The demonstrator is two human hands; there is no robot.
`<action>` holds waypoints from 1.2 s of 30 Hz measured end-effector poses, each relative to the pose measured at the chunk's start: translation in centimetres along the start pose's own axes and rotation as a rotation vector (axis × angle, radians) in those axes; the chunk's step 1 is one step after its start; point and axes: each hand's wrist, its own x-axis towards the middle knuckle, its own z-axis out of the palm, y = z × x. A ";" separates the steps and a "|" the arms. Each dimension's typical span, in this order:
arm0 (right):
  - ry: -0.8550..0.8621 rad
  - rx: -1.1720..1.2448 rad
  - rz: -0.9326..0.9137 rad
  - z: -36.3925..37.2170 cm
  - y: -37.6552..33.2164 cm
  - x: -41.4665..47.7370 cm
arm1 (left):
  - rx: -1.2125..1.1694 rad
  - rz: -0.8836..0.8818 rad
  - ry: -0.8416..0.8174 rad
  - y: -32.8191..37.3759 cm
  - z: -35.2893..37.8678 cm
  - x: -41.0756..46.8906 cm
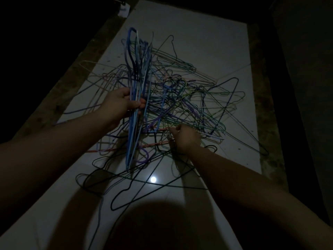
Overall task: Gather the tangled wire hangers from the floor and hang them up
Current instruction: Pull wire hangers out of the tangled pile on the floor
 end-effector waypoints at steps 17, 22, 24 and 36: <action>-0.039 0.558 0.176 -0.1 -3.8 -1.1 | -0.036 0.018 0.002 0.3 -1.3 -0.6; 0.154 0.558 0.150 -2.6 -4.9 -1.0 | -0.025 0.060 0.003 1.1 -1.9 -1.0; 0.201 0.625 0.152 -3.7 -5.2 -1.2 | -0.038 0.087 0.019 1.7 -2.1 -1.1; 0.364 0.959 0.105 -7.6 -9.4 -4.9 | -0.106 0.098 0.040 2.8 -1.8 -1.2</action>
